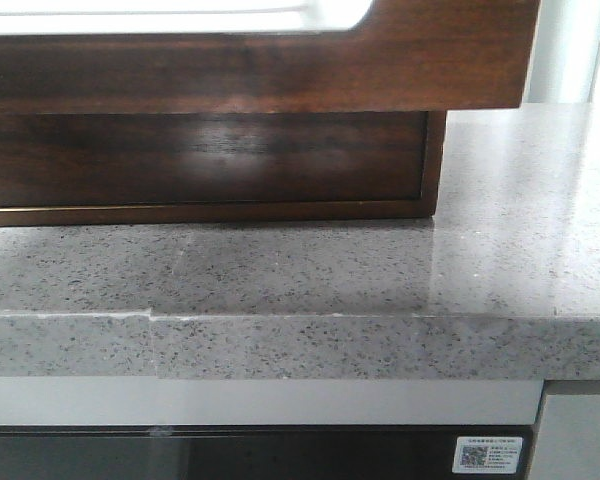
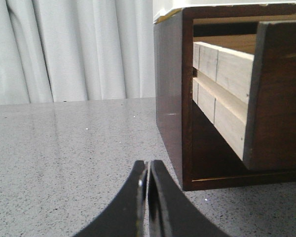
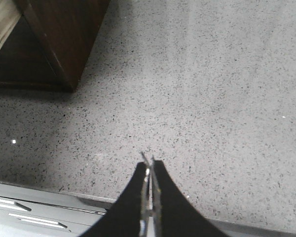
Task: Put scissors in drawer with both arms
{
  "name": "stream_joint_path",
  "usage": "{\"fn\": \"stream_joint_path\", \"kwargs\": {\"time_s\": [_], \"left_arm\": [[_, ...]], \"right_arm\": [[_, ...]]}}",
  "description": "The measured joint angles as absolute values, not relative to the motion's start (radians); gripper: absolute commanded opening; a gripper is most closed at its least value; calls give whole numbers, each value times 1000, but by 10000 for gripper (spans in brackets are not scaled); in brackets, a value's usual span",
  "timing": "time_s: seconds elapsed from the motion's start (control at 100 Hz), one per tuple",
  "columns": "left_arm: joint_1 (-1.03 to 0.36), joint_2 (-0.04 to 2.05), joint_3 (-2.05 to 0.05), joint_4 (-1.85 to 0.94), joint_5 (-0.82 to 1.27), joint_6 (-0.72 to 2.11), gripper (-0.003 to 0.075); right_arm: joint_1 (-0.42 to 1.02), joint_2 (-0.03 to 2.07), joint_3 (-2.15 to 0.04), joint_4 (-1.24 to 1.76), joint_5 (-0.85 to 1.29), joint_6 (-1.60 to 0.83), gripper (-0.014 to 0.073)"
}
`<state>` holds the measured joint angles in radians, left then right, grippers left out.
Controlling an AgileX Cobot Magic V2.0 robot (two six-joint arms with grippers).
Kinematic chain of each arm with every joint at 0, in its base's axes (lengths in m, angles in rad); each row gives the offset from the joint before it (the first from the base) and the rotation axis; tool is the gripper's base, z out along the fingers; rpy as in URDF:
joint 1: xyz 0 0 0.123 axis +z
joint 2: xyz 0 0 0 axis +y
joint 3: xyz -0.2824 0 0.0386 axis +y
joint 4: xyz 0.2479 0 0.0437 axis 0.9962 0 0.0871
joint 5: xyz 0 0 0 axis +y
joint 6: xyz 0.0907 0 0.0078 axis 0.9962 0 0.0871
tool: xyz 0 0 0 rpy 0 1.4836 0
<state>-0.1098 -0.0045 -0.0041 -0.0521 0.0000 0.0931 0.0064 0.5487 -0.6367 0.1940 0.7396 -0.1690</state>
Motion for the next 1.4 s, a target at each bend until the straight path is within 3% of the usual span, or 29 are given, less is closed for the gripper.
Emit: {"fn": "stream_joint_path", "kwargs": {"time_s": [0.83,1.16,1.4], "left_arm": [[-110,-4,-4,-28,0,63,-20],[-110,-4,-4,-28,0,63,-20],[-110,-4,-4,-28,0,63,-20]], "right_arm": [[6,517,-606,192,718,-169,-69],[6,190,-188,179,251,-172,-69],[6,61,-13,146,94,-172,-69]]}}
